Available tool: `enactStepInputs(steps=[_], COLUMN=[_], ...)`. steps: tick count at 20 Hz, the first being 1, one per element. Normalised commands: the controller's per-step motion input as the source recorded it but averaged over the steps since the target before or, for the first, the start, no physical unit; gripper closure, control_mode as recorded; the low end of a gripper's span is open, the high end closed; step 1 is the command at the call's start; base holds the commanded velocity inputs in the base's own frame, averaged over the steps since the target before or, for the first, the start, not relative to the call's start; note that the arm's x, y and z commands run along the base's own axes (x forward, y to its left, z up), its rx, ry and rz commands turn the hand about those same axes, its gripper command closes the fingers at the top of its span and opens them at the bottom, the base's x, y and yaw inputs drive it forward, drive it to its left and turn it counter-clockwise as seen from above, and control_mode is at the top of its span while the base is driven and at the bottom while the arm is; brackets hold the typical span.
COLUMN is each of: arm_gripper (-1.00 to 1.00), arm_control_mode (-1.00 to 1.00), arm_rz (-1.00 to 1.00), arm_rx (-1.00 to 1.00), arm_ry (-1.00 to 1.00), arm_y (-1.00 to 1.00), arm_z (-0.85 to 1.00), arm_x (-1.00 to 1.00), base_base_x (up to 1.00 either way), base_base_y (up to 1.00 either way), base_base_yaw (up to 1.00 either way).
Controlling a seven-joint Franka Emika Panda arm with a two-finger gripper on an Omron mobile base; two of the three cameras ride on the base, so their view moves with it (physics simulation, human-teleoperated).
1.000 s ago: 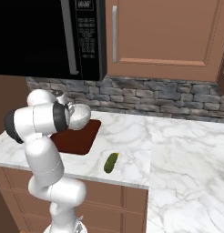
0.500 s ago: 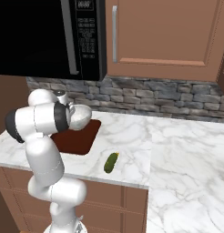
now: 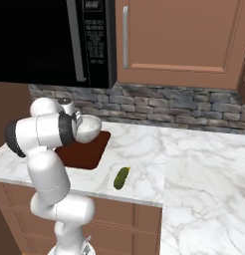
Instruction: Place the two vegetables and bowl onto the tray for setting up a vegetable dip station.
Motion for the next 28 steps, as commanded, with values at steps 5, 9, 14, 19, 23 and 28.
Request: enactStepInputs(steps=[5,9,14,19,23,28], arm_gripper=[-1.0,-1.0,-1.0,-1.0,-1.0,-1.0], arm_control_mode=[-1.0,-1.0,-1.0,-1.0,-1.0,-1.0], arm_rz=[-0.02,-0.02,-0.04,-0.02,-0.03,-0.04], arm_rx=[0.0,0.0,0.0,-0.01,-0.04,-0.05], arm_ry=[0.0,0.0,0.0,-0.01,-0.08,-0.09], arm_y=[0.06,0.14,0.17,0.18,0.22,0.2], arm_z=[0.12,0.17,0.14,0.15,0.1,0.09], arm_x=[-0.03,-0.06,-0.07,-0.11,-0.19,-0.22], base_base_x=[0.0,0.0,0.0,0.0,0.0,0.0], base_base_y=[0.0,0.0,0.0,0.0,0.0,0.0], base_base_yaw=[0.0,0.0,0.0,0.0,0.0,0.0])
